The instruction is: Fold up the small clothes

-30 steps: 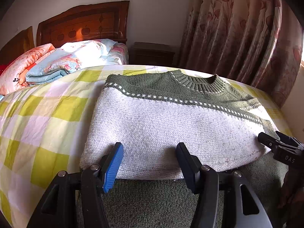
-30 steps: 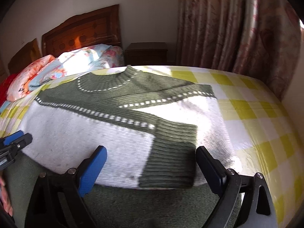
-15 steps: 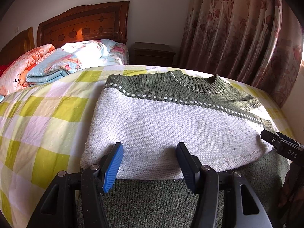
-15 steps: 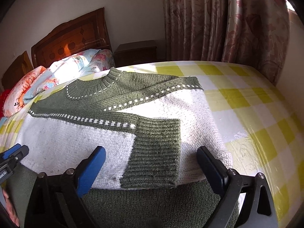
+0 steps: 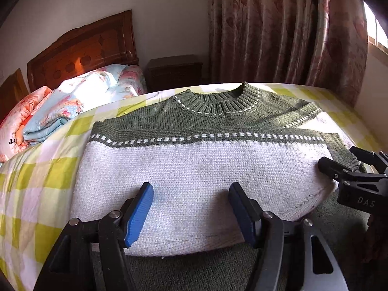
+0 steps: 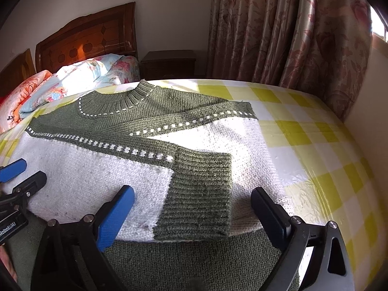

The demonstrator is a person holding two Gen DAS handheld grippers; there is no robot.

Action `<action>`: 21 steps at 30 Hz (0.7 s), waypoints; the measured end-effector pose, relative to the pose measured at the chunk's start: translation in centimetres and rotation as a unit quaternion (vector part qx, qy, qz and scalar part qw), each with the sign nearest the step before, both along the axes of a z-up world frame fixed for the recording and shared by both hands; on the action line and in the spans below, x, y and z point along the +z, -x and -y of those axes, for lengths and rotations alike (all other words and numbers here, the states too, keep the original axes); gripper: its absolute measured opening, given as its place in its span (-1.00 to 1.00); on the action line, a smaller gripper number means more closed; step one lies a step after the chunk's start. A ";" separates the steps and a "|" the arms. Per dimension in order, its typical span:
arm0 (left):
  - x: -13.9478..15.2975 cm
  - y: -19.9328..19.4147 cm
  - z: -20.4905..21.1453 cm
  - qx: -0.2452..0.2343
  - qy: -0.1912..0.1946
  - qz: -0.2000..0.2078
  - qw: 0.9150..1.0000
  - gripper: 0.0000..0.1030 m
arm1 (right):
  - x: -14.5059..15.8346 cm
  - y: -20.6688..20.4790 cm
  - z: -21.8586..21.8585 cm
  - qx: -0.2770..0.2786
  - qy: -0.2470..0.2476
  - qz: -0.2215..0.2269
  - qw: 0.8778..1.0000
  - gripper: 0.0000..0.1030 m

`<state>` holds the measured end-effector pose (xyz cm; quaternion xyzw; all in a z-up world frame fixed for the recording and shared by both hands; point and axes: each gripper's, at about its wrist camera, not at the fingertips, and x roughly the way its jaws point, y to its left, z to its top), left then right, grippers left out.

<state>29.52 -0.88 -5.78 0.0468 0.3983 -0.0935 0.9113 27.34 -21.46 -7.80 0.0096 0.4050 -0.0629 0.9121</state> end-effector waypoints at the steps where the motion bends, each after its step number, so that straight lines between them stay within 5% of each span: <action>1: 0.3 0.5 -0.5 0.005 0.010 -0.005 1.000 0.28 | 0.0 0.1 0.3 0.000 -0.010 0.001 1.000 1.00; 4: 1.6 3.5 -2.6 0.000 0.083 -0.010 0.997 0.27 | 0.2 0.5 1.1 0.005 -0.037 0.004 0.999 1.00; 6: 2.0 5.4 -3.5 0.001 0.098 -0.011 0.995 0.27 | 0.7 1.7 0.8 0.008 -0.059 0.008 0.998 1.00; 9: 1.6 6.7 -4.0 0.005 0.085 -0.024 0.996 0.27 | 1.6 4.1 -1.2 0.047 -0.082 0.013 0.995 1.00; 16: -0.5 7.6 -1.4 -0.017 0.032 -0.041 0.999 0.17 | -0.6 7.1 -8.3 0.144 0.035 -0.024 0.989 1.00; 21: -1.0 8.0 -1.7 -0.034 0.014 -0.033 0.999 0.22 | -1.3 6.6 -6.2 0.152 0.004 -0.069 0.986 1.00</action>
